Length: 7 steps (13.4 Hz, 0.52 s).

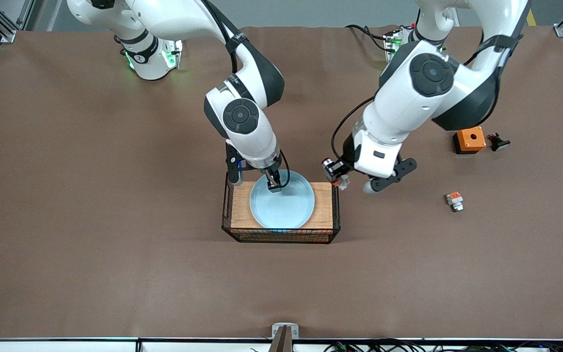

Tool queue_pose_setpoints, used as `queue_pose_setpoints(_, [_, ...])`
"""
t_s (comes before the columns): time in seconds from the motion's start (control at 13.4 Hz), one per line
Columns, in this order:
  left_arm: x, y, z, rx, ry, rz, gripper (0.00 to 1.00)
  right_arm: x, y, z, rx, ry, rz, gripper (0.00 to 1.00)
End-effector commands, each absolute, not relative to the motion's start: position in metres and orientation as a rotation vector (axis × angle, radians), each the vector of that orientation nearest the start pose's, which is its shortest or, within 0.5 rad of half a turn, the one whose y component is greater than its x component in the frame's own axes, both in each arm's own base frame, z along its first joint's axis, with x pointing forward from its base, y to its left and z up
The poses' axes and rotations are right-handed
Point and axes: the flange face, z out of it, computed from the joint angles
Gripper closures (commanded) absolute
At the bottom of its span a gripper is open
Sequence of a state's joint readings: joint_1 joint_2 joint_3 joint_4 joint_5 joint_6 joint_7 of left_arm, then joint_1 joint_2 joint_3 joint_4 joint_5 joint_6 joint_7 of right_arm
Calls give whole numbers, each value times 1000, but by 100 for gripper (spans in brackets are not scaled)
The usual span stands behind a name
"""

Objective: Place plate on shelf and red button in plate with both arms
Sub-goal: 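Open the right gripper while the left gripper carries the button over the plate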

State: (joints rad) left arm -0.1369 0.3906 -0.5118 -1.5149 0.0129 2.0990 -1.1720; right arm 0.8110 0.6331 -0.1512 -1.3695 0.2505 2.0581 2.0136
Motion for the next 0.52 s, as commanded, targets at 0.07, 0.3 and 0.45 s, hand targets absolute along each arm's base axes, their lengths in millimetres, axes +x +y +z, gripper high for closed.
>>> queue_pose_setpoints(0.07, [581, -405, 471, -3276, -1021, -25, 100, 566, 463, 408, -2352, 2015, 205, 4])
queue_pose_setpoints(0.3, [575, -429, 442, -3254, -1020, -33, 100, 556, 442, 471, -2499, 1877, 191, 3])
queue_pose_setpoints(0.45, [573, -447, 422, -3270, -1082, -49, 100, 552, 418, 504, -2603, 1756, 219, 1])
